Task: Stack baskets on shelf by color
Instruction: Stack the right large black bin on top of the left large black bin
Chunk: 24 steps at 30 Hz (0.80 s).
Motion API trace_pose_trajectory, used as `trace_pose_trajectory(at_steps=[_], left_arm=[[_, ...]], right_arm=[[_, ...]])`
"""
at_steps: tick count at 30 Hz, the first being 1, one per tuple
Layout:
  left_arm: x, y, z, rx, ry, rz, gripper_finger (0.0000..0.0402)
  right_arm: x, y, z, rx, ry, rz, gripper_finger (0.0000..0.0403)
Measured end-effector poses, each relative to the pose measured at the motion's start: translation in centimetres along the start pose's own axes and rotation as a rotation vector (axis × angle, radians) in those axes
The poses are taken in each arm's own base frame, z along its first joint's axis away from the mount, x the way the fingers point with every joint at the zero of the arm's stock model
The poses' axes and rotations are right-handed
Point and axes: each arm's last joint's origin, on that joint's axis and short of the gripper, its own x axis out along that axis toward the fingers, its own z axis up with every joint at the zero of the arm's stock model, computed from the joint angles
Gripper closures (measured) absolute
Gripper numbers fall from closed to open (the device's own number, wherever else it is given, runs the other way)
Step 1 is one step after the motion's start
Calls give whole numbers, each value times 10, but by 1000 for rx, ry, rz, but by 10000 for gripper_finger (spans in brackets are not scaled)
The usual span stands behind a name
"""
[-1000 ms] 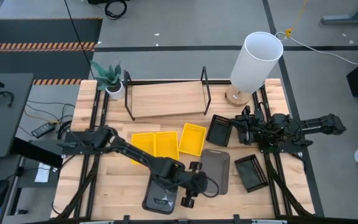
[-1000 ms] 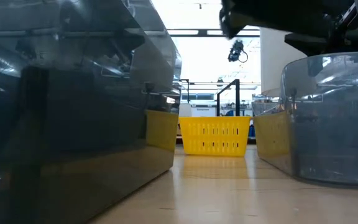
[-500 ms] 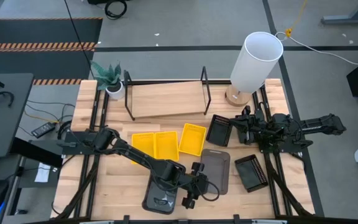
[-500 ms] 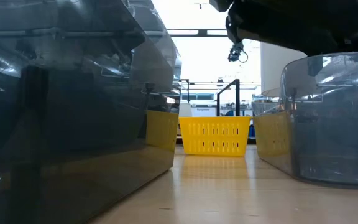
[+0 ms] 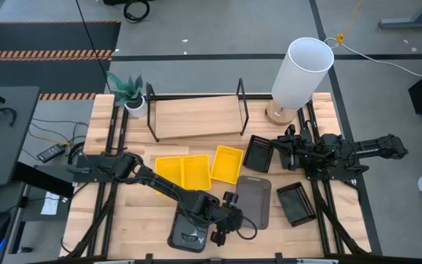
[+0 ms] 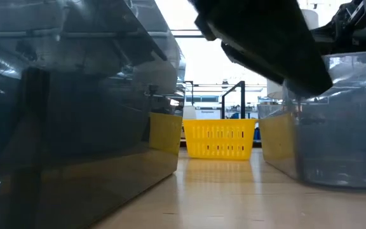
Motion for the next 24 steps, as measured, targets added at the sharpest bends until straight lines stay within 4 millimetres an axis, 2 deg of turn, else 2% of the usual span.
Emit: trace_pose_trajectory(at_steps=[14, 20, 24], left_arm=[[-5, -1, -2, 36, 37, -31, 343], [-6, -5, -3, 38, 49, -101, 351], [-14, -7, 1, 43, 84, -118, 347]], right_arm=[[0, 0, 0, 0, 0, 0, 387], [0, 0, 0, 0, 0, 0, 387], [0, 0, 0, 0, 0, 0, 387]])
